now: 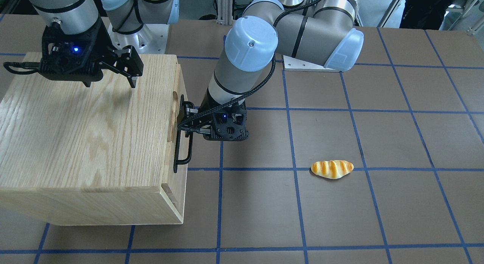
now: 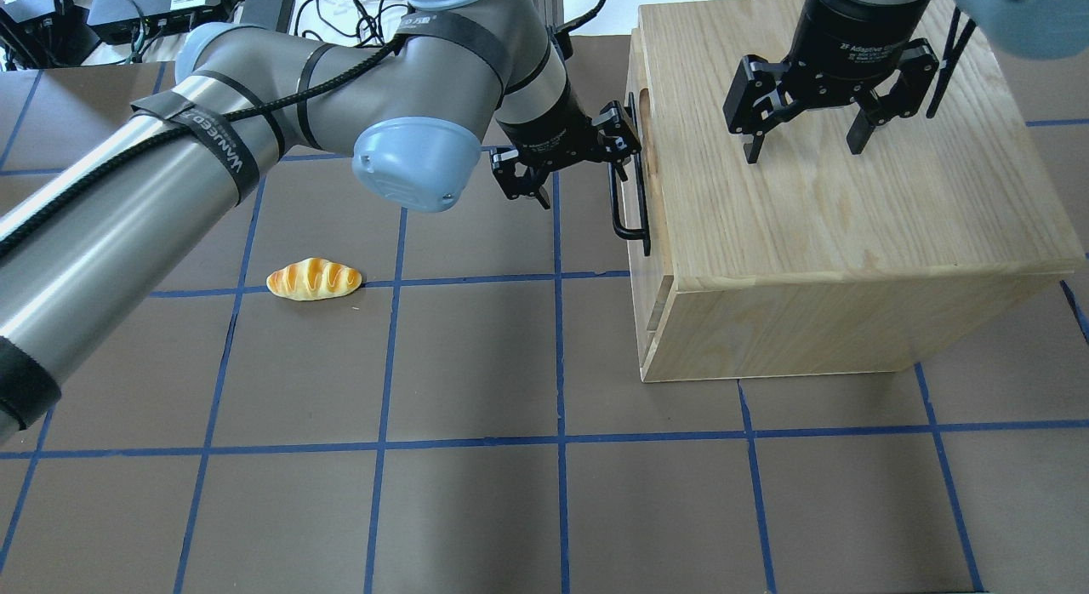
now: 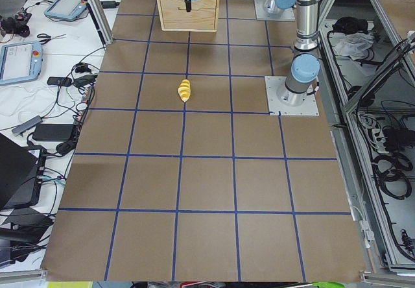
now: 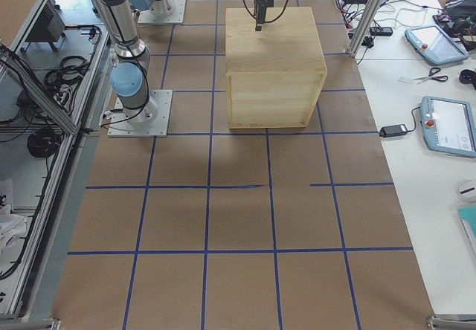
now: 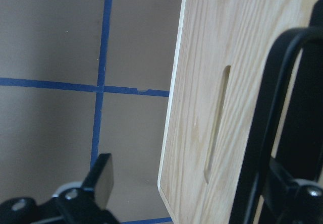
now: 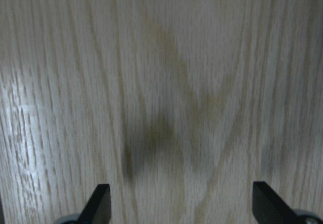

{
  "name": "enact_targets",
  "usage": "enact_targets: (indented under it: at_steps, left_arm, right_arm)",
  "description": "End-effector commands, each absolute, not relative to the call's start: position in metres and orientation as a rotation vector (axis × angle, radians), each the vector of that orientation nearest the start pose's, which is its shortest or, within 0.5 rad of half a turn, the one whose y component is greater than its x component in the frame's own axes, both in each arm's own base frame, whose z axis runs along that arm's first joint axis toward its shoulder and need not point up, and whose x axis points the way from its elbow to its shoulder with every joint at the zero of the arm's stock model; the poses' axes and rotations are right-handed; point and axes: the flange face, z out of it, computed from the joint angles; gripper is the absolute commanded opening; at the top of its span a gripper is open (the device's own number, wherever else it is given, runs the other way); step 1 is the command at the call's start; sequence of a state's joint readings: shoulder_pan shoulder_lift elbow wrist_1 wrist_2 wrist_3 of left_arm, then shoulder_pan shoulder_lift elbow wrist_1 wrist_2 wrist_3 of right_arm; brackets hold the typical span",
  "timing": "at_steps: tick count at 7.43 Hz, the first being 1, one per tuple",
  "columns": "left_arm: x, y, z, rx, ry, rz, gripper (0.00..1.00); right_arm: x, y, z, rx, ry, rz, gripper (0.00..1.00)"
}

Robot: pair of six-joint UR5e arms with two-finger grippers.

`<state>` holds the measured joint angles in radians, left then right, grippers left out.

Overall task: Open upper drawer
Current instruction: 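Pull the handle with the left gripper, sliding the drawer out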

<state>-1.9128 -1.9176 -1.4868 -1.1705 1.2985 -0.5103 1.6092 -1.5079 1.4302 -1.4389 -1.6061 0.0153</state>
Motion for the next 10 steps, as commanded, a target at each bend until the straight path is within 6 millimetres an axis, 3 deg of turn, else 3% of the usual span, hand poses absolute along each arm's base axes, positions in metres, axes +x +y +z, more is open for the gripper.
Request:
enact_targets:
  at_steps: [1,4,6,10]
  left_arm:
    - [-0.36,-0.54,0.384,-0.206,3.43,-0.035,1.0]
    - [-0.359,-0.544,0.37,-0.185,3.4,-0.03,1.0]
    - [-0.352,-0.537,0.382,-0.133,3.393,-0.05,1.0]
    - [-0.341,-0.539,0.374,-0.089,3.352,-0.057,1.0]
  right_arm:
    - [0.149,-0.506,0.512,-0.038,3.177,0.086,1.0]
    - [0.149,-0.507,0.513,-0.038,3.177,0.084,1.0]
    - [0.149,-0.507,0.513,-0.038,3.177,0.084,1.0]
    - [0.149,-0.507,0.513,-0.038,3.177,0.084,1.0]
